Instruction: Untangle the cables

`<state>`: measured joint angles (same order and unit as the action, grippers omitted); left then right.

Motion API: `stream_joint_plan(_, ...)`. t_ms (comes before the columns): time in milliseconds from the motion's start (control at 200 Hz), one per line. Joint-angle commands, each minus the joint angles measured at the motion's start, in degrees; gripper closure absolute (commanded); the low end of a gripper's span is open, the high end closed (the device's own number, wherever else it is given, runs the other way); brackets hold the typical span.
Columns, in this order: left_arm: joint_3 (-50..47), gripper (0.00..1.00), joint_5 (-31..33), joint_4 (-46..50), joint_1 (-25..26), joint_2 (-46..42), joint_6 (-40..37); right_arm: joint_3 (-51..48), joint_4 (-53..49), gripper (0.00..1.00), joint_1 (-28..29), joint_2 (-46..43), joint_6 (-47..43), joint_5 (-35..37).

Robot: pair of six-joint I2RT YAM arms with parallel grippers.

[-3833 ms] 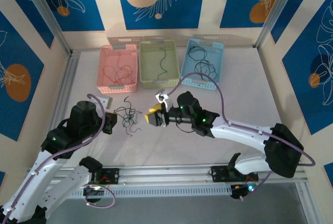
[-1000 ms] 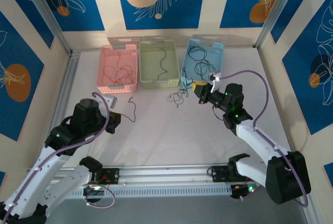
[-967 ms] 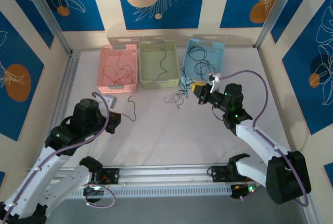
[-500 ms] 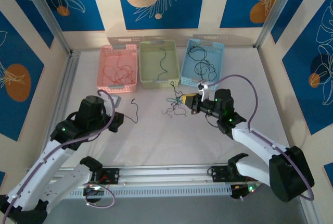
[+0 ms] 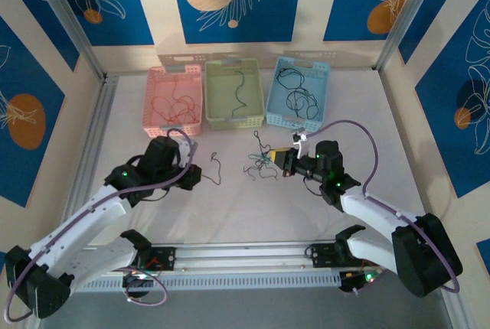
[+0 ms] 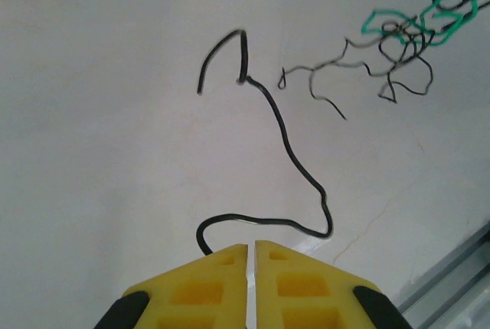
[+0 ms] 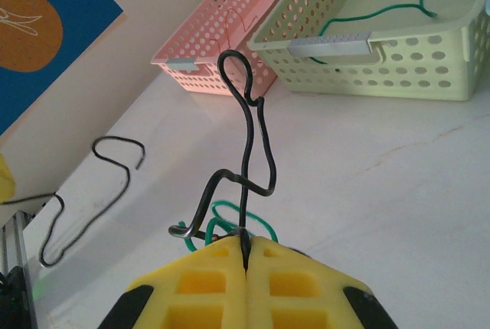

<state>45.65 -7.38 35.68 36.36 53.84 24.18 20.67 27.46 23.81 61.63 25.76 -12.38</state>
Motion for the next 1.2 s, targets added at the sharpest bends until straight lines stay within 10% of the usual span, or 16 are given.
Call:
stream_joint_plan(0, -2.3, 0.97, 0.7, -5.6, 2.3, 2.5, 3.3, -1.3, 3.3, 1.00, -0.6, -1.4, 1.5, 0.2)
stream_joint_plan(520, -8.4, 0.95, -0.7, -17.3, 5.7, 13.2, 5.2, -1.9, 3.7, 1.00, -1.2, -1.2, 2.9, 0.3)
stream_joint_plan(790, -8.6, 0.77, -0.9, -18.2, 6.3, 15.5, 4.9, -1.7, 3.7, 1.00, -1.4, -0.9, 3.1, 0.4)
stream_joint_plan(1090, -8.1, 0.98, 0.2, -18.0, 6.3, 14.4, 4.4, -2.0, 3.2, 1.00, -2.1, -1.6, 4.1, 1.5)
stream_joint_plan(1196, -7.3, 0.77, 1.3, -16.1, 6.3, 13.8, 3.8, -2.7, 3.7, 1.00, -3.2, -1.9, 5.4, 1.8)
